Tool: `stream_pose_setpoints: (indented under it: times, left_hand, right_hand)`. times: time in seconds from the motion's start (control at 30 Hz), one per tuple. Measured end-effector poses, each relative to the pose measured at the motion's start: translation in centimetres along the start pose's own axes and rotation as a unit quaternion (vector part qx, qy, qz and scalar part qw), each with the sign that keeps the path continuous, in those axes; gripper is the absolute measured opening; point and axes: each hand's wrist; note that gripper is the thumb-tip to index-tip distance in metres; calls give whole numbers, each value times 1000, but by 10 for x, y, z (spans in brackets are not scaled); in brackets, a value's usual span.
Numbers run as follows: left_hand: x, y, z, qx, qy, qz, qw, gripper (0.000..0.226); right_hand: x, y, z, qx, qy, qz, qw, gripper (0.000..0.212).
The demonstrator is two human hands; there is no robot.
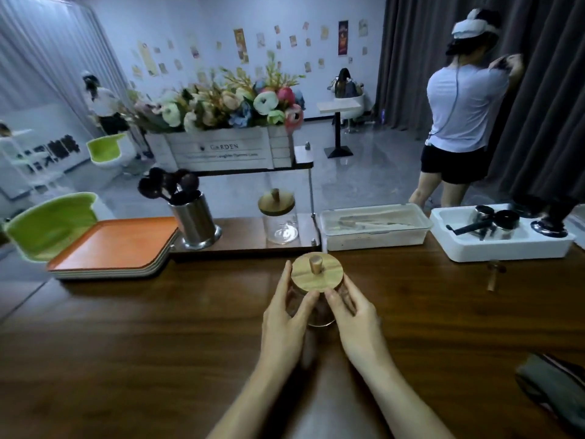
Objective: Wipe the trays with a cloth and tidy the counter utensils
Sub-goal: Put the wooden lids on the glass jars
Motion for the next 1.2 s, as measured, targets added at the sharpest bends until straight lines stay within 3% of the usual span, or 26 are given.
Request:
stream_pose_setpoints:
  times: [0.23, 0.4, 0.53, 0.63, 0.8, 0.9, 0.97, 1.07, 1.2]
  left_hand:
    - [-62, -2, 134, -28, 33, 5, 999, 83]
    - [-113, -1, 171, -49, 7, 8, 999, 86]
    - [-152, 2, 180, -45, -1, -4, 999, 96]
    - [-177, 2, 180, -37, -11, -13, 999, 82]
    - [-210, -17, 183, -44, -28, -10, 999, 82]
    - [-220, -26, 181, -49, -32, -6, 998, 75]
    - [-224, -31, 179, -47, -26, -9, 999, 82]
    - [-229, -36, 179, -55, -22, -5, 998, 89]
    - [-229, -41, 179, -92, -16, -4, 996, 74]
  right_hand:
    - [-43, -4, -138, -8, -38, 21, 999, 29]
    - [-90, 6, -183, 44, -20, 16, 999, 26]
    - [-129, 7, -204, 54, 4, -19, 998, 49]
    - [-151, 11, -216, 72, 28, -31, 997, 68]
    - [-176, 24, -223, 92, 21, -41, 995, 70]
    - [-181, 28, -223, 110, 7, -41, 993, 50]
    - [-186, 28, -223, 109, -1, -37, 993, 43]
    - [-193, 32, -223, 109, -5, -38, 993, 50]
    - [-196, 41, -223, 126, -13, -50, 991, 64]
Point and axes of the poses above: each hand's wrist, its own x-axis away from the middle knuckle, its own z-axis out of the back of the hand, y = z × x, and after that the axes turned 3 degrees about z, right-handed
